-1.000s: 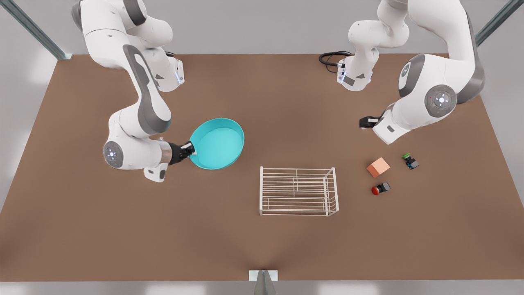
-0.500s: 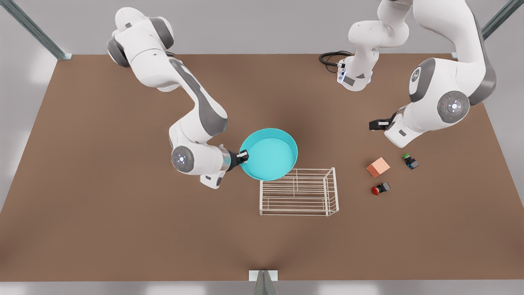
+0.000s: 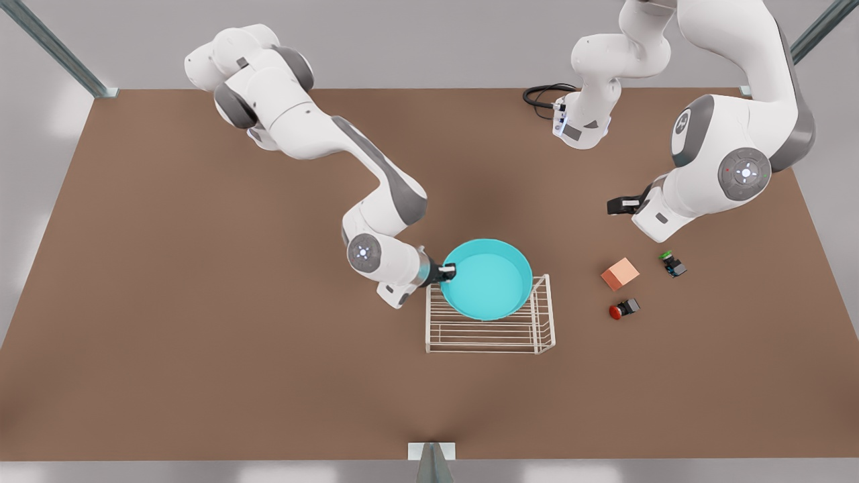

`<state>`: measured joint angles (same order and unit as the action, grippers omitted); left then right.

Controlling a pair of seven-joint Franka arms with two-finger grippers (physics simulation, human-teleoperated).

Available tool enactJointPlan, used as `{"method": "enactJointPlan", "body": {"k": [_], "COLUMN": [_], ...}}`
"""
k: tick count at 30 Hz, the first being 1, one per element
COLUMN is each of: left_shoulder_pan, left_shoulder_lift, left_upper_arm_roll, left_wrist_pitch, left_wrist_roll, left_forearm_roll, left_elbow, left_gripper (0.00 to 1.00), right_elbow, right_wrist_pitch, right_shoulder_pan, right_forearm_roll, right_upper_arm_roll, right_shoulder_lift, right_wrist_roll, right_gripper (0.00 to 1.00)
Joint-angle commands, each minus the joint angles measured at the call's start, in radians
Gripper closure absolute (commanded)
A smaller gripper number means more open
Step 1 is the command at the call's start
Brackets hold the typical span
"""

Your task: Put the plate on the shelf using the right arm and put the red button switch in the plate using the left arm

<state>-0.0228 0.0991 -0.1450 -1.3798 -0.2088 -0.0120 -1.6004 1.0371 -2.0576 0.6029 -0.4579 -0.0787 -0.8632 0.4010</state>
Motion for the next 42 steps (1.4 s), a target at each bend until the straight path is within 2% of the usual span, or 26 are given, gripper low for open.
{"method": "enactJointPlan", "body": {"k": [1,5,6,11,13,16,17,18,19,20,21,23,27,30,37,38,42], "left_shoulder_pan": [0.001,0.000,0.000,0.000,0.000,0.001,0.001,0.004,0.012,0.011,0.003,0.001,0.053,0.075,0.118,0.124,0.142], "left_shoulder_lift": [-0.001,-0.001,-0.001,-0.001,0.001,0.033,0.057,0.099,0.128,0.166,0.195,0.244,0.294,0.287,0.393,0.402,0.439], "left_upper_arm_roll": [-0.001,-0.001,-0.001,-0.001,-0.002,-0.001,-0.001,-0.001,0.001,-0.001,-0.002,-0.002,0.001,0.002,0.010,0.010,0.021], "left_wrist_pitch": [-0.002,-0.002,-0.002,-0.002,-0.002,-0.041,-0.076,-0.157,-0.174,-0.240,-0.361,-0.413,-0.556,-0.584,-0.722,-0.722,-0.765], "left_wrist_roll": [-0.004,-0.004,-0.004,-0.006,-0.006,-0.058,-0.260,-0.510,-0.649,-0.822,-1.093,-1.196,-1.436,-1.449,-1.615,-1.621,-1.635], "left_forearm_roll": [0.001,0.001,0.001,0.001,0.001,0.000,-0.002,-0.031,-0.052,0.004,0.014,0.003,-0.023,-0.016,-0.011,-0.013,-0.011], "left_elbow": [0.000,0.000,0.000,0.000,0.000,0.068,0.089,0.089,0.091,0.091,0.096,0.096,0.096,-0.032,-0.029,-0.030,-0.029], "left_gripper": [0.00,0.00,0.00,0.00,0.00,0.00,0.00,0.00,0.00,0.00,0.00,0.00,0.00,0.00,0.00,0.00,0.00], "right_elbow": [0.000,0.000,0.001,0.004,0.004,0.032,0.044,0.046,0.153,0.277,0.368,0.551,0.560,0.558,0.549,0.547,0.541], "right_wrist_pitch": [-0.065,-0.095,-0.095,-0.095,-0.038,0.180,0.278,0.402,0.435,0.418,0.416,0.375,0.416,0.415,0.418,0.416,0.415], "right_shoulder_pan": [0.006,0.009,0.008,0.008,0.008,-0.040,-0.093,-0.141,-0.166,-0.221,-0.275,-0.356,-0.396,-0.396,-0.396,-0.396,-0.396], "right_forearm_roll": [0.004,0.004,0.005,0.007,-0.007,-0.064,-0.054,0.030,0.175,0.277,0.369,0.444,0.567,0.558,0.552,0.492,0.473], "right_upper_arm_roll": [-0.001,-0.007,-0.007,-0.006,0.004,0.008,0.002,0.046,0.108,0.120,0.126,0.132,0.169,0.171,0.171,0.168,0.166], "right_shoulder_lift": [0.000,-0.016,-0.016,-0.014,0.038,0.203,0.254,0.277,0.351,0.418,0.467,0.575,0.605,0.601,0.595,0.595,0.596], "right_wrist_roll": [0.256,0.254,0.254,0.257,0.308,0.334,0.322,0.210,-0.033,-0.175,-0.251,-0.363,-0.389,-0.381,-0.373,-0.375,-0.373], "right_gripper": [0.75,0.75,0.71,0.35,0.32,0.32,0.29,0.19,0.13,0.09,0.00,0.00,0.00,0.00,0.00,0.00,0.00]}}
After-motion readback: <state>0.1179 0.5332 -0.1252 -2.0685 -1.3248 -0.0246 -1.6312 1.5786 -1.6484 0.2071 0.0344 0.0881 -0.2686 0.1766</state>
